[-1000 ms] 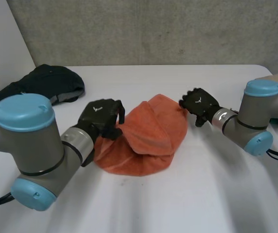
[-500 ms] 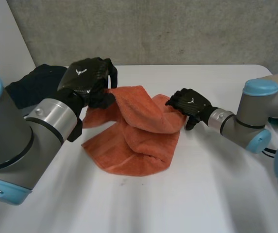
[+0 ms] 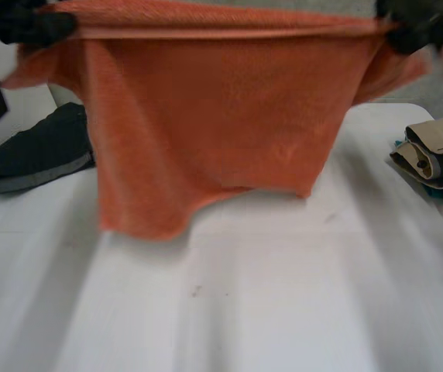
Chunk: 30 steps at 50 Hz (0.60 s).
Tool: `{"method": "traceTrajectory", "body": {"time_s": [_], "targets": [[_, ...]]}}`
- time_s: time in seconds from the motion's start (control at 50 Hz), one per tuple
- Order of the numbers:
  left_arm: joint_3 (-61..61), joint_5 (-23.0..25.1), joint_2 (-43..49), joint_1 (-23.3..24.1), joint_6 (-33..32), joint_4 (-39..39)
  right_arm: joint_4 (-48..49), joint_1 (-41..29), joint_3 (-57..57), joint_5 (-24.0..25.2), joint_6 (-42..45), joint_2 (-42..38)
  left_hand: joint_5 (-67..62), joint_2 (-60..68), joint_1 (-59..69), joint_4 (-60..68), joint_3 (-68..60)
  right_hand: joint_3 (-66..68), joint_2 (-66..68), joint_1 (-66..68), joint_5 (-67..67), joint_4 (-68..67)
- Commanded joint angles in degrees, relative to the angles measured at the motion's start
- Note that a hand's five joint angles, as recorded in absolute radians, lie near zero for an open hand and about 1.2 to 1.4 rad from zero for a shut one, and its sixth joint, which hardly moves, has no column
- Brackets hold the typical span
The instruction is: Fold the laundry.
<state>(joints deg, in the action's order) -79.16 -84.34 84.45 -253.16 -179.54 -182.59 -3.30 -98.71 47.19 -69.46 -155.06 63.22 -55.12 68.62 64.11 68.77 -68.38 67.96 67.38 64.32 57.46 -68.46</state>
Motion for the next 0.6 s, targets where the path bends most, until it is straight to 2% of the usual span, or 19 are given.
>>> {"method": "traceTrajectory", "body": {"time_s": [0.02, 0.08, 0.18, 0.26, 0.4, 0.48, 0.5, 0.54, 0.6], "targets": [[-2.39, 0.23, 1.41, -4.71, -6.34, 3.82, -14.96, 3.35, 2.46, 3.09, 4.23, 13.32, -14.88, 11.38, 15.89, 11.23, -11.62, 12.04, 12.62, 15.68, 12.54, -11.54], [-6.16, 0.14, 7.45, -4.63, -13.08, 3.65, -21.04, 3.27, 3.08, 5.12, 7.04, 12.45, -14.88, 11.38, 15.89, 11.23, -11.62, 12.04, 12.62, 15.68, 12.54, -11.54], [-7.94, -0.12, 15.11, -4.54, -18.99, 3.29, -25.53, 2.83, 3.61, 5.04, 11.17, 6.05, -14.88, 11.38, 15.89, 11.23, -11.62, 12.04, 12.62, 15.68, 12.54, -11.54], [-5.31, -0.21, 23.99, -4.54, -20.23, -0.39, -26.06, 2.3, 2.12, 3.02, 13.46, -1.86, -14.88, 11.38, 15.89, 11.23, -11.62, 12.04, 12.62, 15.68, 12.54, -11.54], [6.71, -0.65, 36.81, -2.44, -20.05, -11.36, -24.48, 0.98, -8.24, -5.5, 13.73, -16.1, -14.88, 11.38, 15.89, 11.23, -11.62, 12.04, 12.62, 15.68, 12.54, -11.54], [16.57, -0.74, 41.14, -1.29, -19.79, -20.68, -18.16, -1.12, -19.75, -10.25, 13.29, -23.57, -14.88, 11.38, 15.89, 11.23, -11.62, 12.04, 12.62, 15.68, 12.54, -11.54], [18.41, -0.82, 41.58, -1.29, -19.62, -23.05, -14.15, -2.17, -24.21, -11.65, 13.12, -25.58, -14.88, 11.38, 15.89, 11.23, -11.62, 12.04, 12.62, 15.68, 12.54, -11.54], [23.06, -1.52, 42.28, -1.2, -18.83, -30.76, -8.77, -3.32, -28.8, -13.41, 12.59, -26.83, -14.88, 11.38, 15.89, 11.23, -11.62, 12.04, 12.62, 15.68, 12.54, -11.54], [26.77, -3.1, 42.37, -1.2, -18.04, -37.73, 2.39, -4.91, -33.3, -16.14, 10.57, -26.49, -14.88, 11.38, 15.89, 11.23, -11.62, 12.04, 12.62, 15.68, 12.54, -11.54]]}}
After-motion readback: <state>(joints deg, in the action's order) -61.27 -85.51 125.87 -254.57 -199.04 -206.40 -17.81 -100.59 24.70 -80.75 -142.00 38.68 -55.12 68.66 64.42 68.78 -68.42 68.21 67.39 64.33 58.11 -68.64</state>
